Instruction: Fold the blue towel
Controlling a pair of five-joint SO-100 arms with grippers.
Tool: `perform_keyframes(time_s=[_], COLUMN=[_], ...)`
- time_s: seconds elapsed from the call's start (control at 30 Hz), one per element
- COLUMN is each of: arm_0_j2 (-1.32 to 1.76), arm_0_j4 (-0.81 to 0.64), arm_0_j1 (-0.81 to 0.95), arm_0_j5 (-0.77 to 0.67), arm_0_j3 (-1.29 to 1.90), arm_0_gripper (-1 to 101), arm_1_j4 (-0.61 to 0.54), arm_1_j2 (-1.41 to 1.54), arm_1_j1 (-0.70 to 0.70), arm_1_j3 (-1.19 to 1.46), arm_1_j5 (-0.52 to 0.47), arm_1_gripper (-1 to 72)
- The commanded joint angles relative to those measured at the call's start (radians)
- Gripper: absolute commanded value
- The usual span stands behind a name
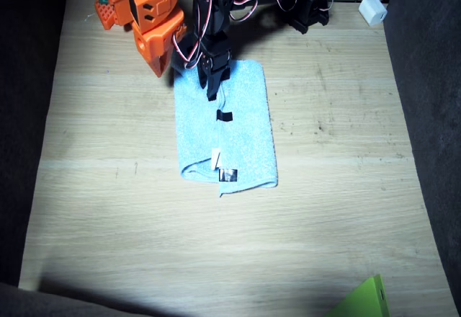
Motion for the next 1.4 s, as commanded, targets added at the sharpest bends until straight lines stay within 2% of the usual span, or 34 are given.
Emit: perform_keyframes(time_s=[0.0,0.2,0.7,0.83,1.0,1.17,1.37], arm_0_j2=[0.009,0.037,0.336,0.397,0.457,0.591,0.739], arm_0_j4=[0.006,-0.003,0.008,0.017,0.021,0.020,0.003], arm_0_j1=[-0.026,-0.035,0.074,0.173,0.402,0.640,0.830], arm_0_j5=[0.072,0.172,0.199,0.117,-0.098,-0.256,-0.284], arm_0_j3=[-0.074,-0.144,-0.026,0.066,0.181,0.420,0.689], arm_0_gripper=[15,14,14,13,6,4,0], arm_1_j4=[-0.011,-0.015,0.031,0.031,0.026,-0.103,-0.291], arm_1_j2=[0.006,-0.020,0.095,0.138,0.236,0.416,0.634], arm_1_j1=[0.020,0.029,-0.006,-0.035,-0.117,-0.210,-0.265], arm_1_j3=[0.011,0.011,0.011,0.011,0.020,0.199,0.471], arm_1_j5=[0.012,0.015,0.014,0.017,0.031,0.025,0.028], arm_1_gripper=[2.5,2.5,2.2,0.0,0.0,0.0,0.0])
